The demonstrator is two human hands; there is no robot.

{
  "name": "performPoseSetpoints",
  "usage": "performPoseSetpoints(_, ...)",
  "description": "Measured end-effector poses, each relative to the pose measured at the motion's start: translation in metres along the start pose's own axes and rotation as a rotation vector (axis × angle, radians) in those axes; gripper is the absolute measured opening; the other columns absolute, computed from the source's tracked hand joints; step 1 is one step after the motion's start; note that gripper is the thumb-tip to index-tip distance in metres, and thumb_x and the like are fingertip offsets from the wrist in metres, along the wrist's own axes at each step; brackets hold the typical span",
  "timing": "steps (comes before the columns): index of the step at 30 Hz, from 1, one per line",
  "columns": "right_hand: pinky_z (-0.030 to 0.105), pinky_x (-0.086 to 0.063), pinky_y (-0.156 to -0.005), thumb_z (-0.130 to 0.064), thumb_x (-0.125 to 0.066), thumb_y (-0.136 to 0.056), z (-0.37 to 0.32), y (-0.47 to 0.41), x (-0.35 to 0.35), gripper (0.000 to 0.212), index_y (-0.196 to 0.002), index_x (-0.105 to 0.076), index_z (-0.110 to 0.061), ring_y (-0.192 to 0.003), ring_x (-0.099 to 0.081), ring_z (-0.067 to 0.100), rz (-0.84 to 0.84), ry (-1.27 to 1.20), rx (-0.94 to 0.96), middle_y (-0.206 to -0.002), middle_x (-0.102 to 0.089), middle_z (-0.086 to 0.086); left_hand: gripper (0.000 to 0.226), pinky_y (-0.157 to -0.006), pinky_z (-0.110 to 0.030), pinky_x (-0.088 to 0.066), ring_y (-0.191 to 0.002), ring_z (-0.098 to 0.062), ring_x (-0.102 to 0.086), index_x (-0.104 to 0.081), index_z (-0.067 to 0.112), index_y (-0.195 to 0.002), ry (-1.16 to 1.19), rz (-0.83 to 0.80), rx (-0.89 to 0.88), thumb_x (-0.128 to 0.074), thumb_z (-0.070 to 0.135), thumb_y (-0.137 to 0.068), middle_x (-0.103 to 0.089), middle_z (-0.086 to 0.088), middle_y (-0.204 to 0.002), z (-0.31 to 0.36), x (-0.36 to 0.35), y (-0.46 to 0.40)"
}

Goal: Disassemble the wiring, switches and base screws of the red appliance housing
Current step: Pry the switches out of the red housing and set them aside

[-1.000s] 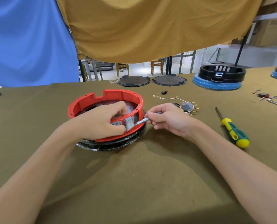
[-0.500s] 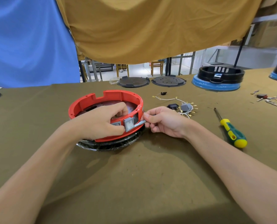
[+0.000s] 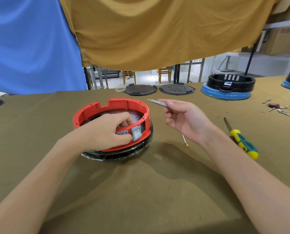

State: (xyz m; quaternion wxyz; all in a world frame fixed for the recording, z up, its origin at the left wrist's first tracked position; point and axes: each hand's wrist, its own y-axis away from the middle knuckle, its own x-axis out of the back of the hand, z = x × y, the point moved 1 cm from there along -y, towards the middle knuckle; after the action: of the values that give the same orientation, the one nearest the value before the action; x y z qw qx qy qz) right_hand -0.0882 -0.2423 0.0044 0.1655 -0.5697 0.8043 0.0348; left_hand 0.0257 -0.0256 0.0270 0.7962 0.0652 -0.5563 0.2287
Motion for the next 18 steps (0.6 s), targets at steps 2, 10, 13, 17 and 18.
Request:
performPoseSetpoints(2,0.024,-0.050,-0.066,-0.006,-0.050,-0.099,0.006,0.001,-0.007,0.025,-0.111,-0.072,-0.006,-0.068,-0.057,0.009,-0.019,-0.133,-0.044,-0.076,-0.065,-0.001,0.013,-0.073,-0.038,-0.051,-0.078,-0.013,-0.062,-0.056,0.032,-0.100,-0.053,0.059,0.008,-0.063,0.033,-0.089,-0.066,0.012,-0.085,0.002,-0.003,-0.002)
performPoseSetpoints(10,0.022,-0.056,-0.064,0.009,-0.055,-0.088,0.030,0.004,-0.033,0.018,-0.094,-0.070,0.000,-0.062,-0.066,0.013,0.160,-0.189,-0.091,-0.086,-0.073,0.015,0.022,-0.064,-0.033,-0.046,-0.078,-0.013,-0.058,-0.057,0.028,-0.100,-0.299,0.371,0.064,-0.052,0.048,-0.090,-0.063,0.011,-0.085,0.008,-0.022,-0.008)
performPoseSetpoints(13,0.024,-0.048,-0.059,0.001,-0.046,-0.096,0.035,0.006,-0.044,0.022,-0.098,-0.068,0.000,-0.053,-0.054,0.012,0.167,-0.055,-0.061,-0.068,-0.062,0.005,0.027,-0.054,-0.029,-0.034,-0.071,-0.013,-0.054,-0.055,0.026,-0.090,-0.350,0.385,0.087,-0.047,0.051,-0.090,-0.059,0.010,-0.077,0.007,-0.024,-0.008)
performPoseSetpoints(17,0.023,-0.034,-0.058,-0.031,-0.056,-0.101,0.042,0.008,-0.051,0.019,-0.098,-0.057,-0.012,-0.053,-0.036,0.005,0.161,0.403,0.072,-0.056,-0.041,-0.016,0.027,-0.050,-0.025,-0.025,-0.070,-0.014,-0.053,-0.052,0.025,-0.085,-0.368,0.377,0.103,-0.047,0.051,-0.090,-0.056,0.011,-0.074,0.008,-0.025,-0.009)
performPoseSetpoints(18,0.019,-0.034,-0.059,-0.032,-0.065,-0.096,0.044,0.010,-0.052,0.022,-0.099,-0.055,-0.013,-0.053,-0.037,0.002,0.142,0.492,0.105,-0.055,-0.041,-0.018,0.027,-0.050,-0.025,-0.026,-0.071,-0.013,-0.054,-0.052,0.025,-0.086,-0.363,0.375,0.103,-0.047,0.051,-0.090,-0.058,0.011,-0.076,0.007,-0.025,-0.009)
